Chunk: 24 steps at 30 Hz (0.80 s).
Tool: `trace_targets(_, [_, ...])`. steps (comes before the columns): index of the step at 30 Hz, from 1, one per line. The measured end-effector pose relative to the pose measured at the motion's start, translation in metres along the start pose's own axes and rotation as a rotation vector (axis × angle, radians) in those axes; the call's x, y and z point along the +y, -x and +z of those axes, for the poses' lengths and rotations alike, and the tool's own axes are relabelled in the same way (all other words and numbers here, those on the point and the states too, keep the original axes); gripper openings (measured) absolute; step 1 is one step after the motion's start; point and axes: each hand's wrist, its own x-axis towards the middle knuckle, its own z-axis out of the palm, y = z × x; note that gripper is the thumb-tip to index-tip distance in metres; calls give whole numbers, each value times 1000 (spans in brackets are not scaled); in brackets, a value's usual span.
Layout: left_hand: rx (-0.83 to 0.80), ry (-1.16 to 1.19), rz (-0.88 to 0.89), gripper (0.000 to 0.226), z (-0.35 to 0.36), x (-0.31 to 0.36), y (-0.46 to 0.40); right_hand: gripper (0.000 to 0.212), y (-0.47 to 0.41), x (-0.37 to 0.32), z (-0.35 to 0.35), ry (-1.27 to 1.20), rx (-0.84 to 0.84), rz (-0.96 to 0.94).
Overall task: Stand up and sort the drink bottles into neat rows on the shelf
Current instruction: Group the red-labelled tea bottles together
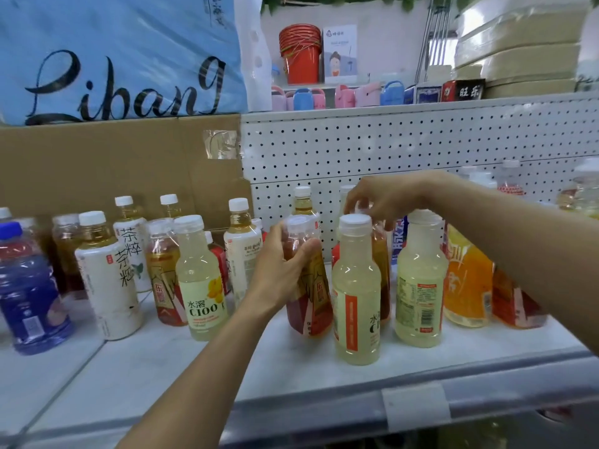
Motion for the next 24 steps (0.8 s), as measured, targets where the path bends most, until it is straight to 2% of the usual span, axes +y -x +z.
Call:
trace_targets(6, [12,-30,17,21,-29,-9,12,39,-14,-20,-6,-48,-63,-72])
trace_targets(16, [35,16,47,29,-59,-16,24,37,-31,-80,-9,-74,-181,-87])
trace_targets(20, [51,35,27,41,-66,-21,26,35,-19,-101,8,-43,-45,-115])
trace_targets(24, [54,70,19,52,-64,-24,29,46,-1,-111,34,107,140,-81])
